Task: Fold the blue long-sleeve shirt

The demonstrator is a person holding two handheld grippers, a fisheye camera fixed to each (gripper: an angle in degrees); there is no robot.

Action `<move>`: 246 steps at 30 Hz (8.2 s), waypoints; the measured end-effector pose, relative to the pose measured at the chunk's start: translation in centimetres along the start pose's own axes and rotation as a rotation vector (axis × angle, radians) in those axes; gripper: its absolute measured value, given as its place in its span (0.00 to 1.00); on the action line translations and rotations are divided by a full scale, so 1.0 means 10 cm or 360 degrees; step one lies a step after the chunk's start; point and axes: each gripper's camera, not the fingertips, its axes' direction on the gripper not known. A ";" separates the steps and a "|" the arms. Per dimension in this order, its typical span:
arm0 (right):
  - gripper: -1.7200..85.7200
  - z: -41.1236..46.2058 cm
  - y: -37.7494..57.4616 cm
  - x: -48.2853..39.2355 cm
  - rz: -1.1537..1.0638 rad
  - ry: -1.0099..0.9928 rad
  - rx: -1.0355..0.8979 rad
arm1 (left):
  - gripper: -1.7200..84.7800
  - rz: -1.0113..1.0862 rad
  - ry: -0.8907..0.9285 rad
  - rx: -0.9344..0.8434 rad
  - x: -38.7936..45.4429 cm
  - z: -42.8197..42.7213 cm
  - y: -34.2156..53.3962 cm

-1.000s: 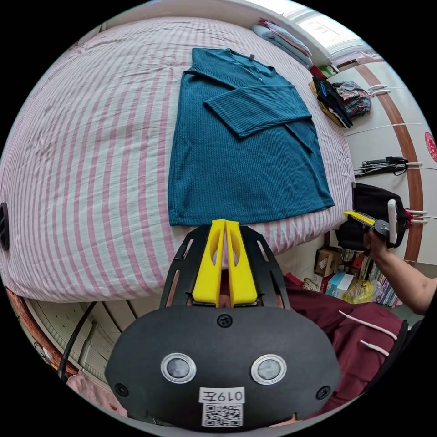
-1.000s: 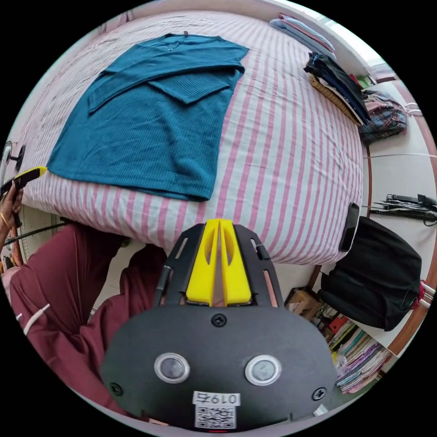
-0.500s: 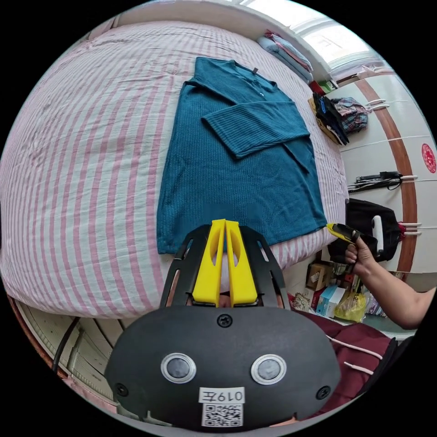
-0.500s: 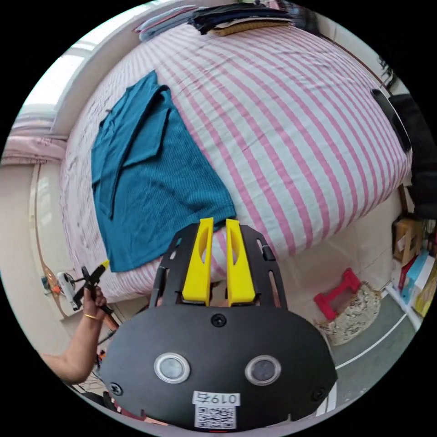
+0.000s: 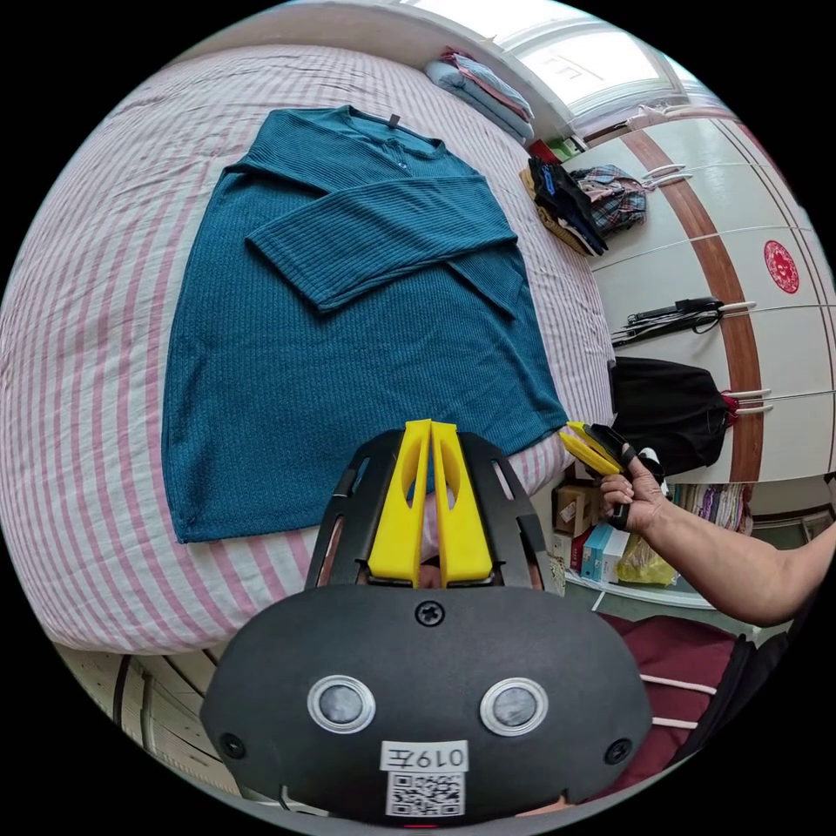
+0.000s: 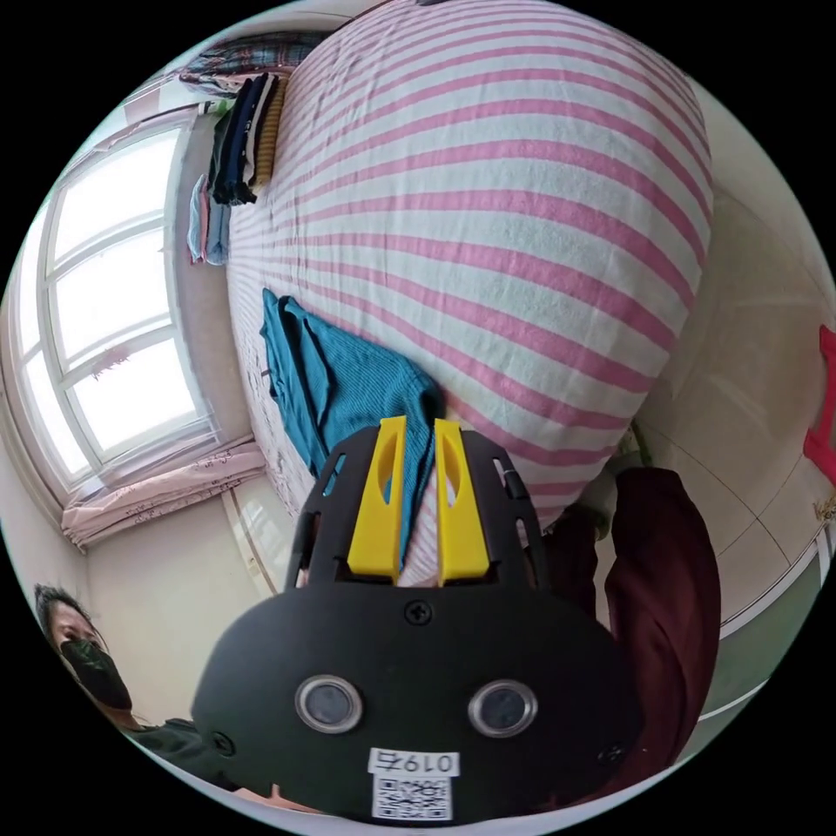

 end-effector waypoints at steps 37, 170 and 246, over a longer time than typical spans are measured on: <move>0.01 0.64 -0.47 0.10 -0.0309 0.0420 -0.0067 | 0.03 -0.0004 0.0019 -0.0050 0.55 0.76 -0.35; 0.11 1.41 -2.29 -2.29 -0.1404 0.0770 -0.0819 | 0.03 -0.0788 -0.0199 -0.0072 0.03 -2.24 1.79; 0.10 1.95 -2.07 -1.40 -0.1194 0.0593 -0.0878 | 0.12 -0.0507 0.0175 -0.0199 -3.30 -1.35 0.84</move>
